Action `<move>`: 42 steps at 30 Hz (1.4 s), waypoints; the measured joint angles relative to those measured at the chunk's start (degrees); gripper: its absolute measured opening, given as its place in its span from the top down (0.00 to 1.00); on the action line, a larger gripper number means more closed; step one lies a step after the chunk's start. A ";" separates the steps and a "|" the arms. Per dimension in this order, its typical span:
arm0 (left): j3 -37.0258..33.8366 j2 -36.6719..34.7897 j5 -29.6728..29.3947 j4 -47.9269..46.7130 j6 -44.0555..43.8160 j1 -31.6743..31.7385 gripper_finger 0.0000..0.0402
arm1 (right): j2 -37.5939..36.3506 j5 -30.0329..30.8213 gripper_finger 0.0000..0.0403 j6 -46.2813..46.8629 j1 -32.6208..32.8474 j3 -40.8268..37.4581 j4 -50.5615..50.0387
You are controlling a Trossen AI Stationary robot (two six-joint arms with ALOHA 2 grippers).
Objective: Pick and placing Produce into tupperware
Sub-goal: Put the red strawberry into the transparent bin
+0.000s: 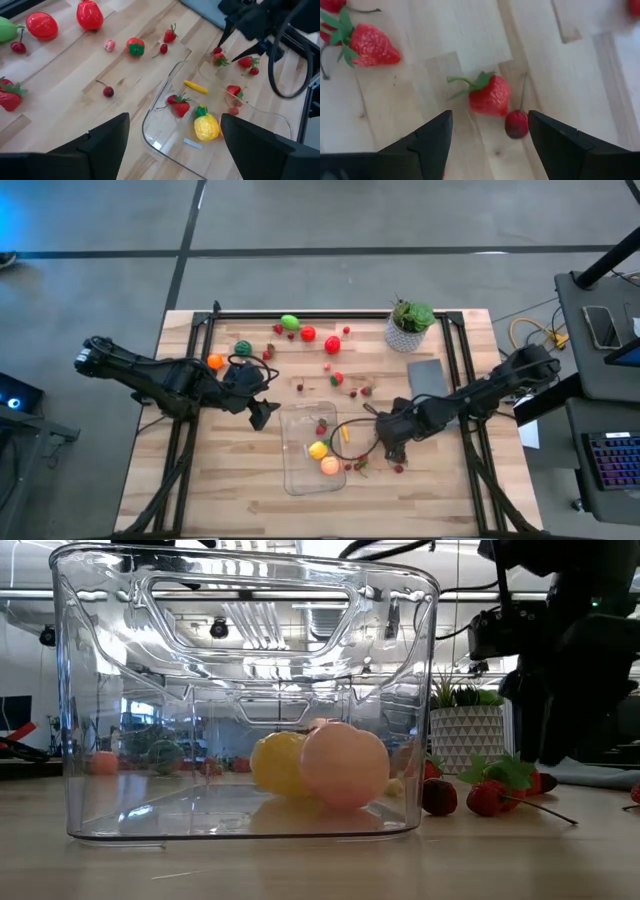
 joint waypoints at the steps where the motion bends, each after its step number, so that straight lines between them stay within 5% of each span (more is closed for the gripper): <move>1: 0.00 -0.01 0.00 -0.06 0.00 0.02 0.25 | 0.70 0.01 0.38 -1.22 0.00 0.02 0.64; 16: -0.02 -0.03 0.00 0.03 -0.04 0.02 0.25 | 8.95 0.04 0.42 -6.22 0.00 4.18 1.86; 32: -0.06 0.28 0.00 0.21 -0.07 0.02 0.25 | 9.03 0.12 0.64 -6.30 -0.02 5.81 -0.33; 42: -0.13 0.28 0.02 -0.17 -0.02 0.00 0.25 | 7.37 0.08 0.66 -6.63 -0.20 19.83 -8.34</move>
